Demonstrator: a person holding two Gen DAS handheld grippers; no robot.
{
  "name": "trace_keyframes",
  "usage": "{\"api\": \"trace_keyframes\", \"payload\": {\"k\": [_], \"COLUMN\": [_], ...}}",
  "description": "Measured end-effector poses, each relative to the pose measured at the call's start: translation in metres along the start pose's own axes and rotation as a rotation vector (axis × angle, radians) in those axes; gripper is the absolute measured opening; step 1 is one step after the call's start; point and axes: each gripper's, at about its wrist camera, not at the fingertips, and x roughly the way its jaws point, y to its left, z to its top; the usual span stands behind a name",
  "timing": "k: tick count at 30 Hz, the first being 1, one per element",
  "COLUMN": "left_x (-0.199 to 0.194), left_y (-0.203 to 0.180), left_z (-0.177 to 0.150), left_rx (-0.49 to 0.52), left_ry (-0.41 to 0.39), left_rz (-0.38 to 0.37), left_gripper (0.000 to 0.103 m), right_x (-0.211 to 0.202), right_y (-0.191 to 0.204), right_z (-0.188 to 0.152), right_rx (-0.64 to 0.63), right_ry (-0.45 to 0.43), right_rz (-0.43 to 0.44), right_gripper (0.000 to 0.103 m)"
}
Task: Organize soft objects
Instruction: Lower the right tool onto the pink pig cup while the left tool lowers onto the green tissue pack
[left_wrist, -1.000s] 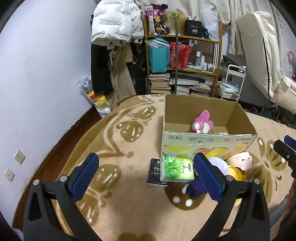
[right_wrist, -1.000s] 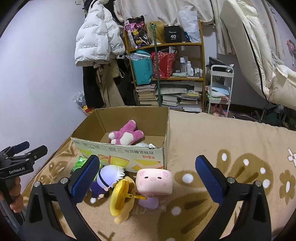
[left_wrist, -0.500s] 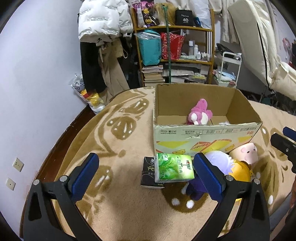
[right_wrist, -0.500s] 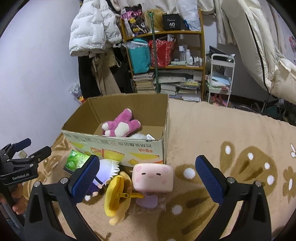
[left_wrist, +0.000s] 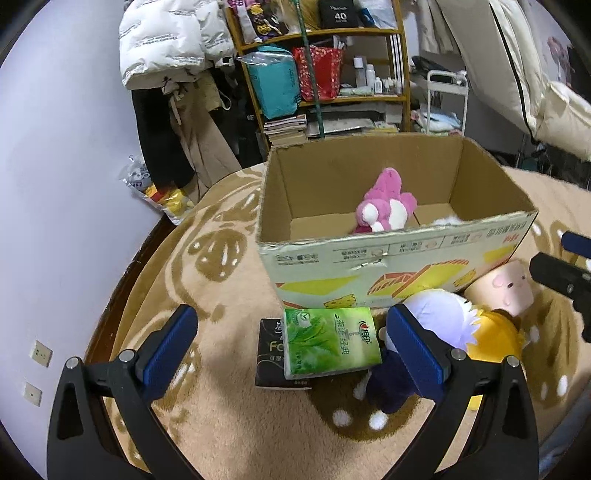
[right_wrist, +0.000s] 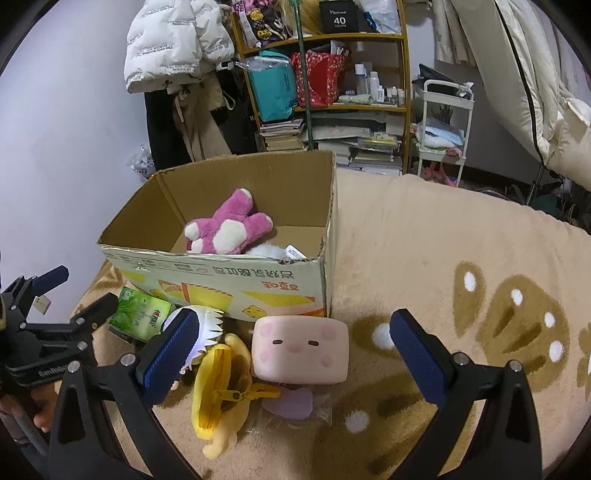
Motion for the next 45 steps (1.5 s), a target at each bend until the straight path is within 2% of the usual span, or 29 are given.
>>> {"api": "trace_keyframes", "payload": {"k": [7,11,28,45], "left_x": [0.014,0.020,0.043,0.057], "left_y": [-0.011,-0.015,-0.024,-0.023], "left_z": [-0.004,-0.007,-0.016,-0.020], "left_rx": [0.032,0.044,0.074,0.088], "left_ry": [0.032,0.049,0.127,0.175], "left_rz": [0.001,-0.030,-0.002,-0.001], "left_gripper": [0.101,0.101,0.101,0.101], "right_x": [0.015,0.022,0.055,0.065], "right_y": [0.000,-0.001,-0.016,-0.015], "right_z": [0.001,0.001,-0.006,-0.010], "right_rx": [0.003,0.024,0.088,0.073], "right_ry": [0.034,0.068,0.201,0.253], "right_rz": [-0.001,0.002,-0.013,-0.026], "right_gripper": [0.103,0.103,0.103,0.103]}}
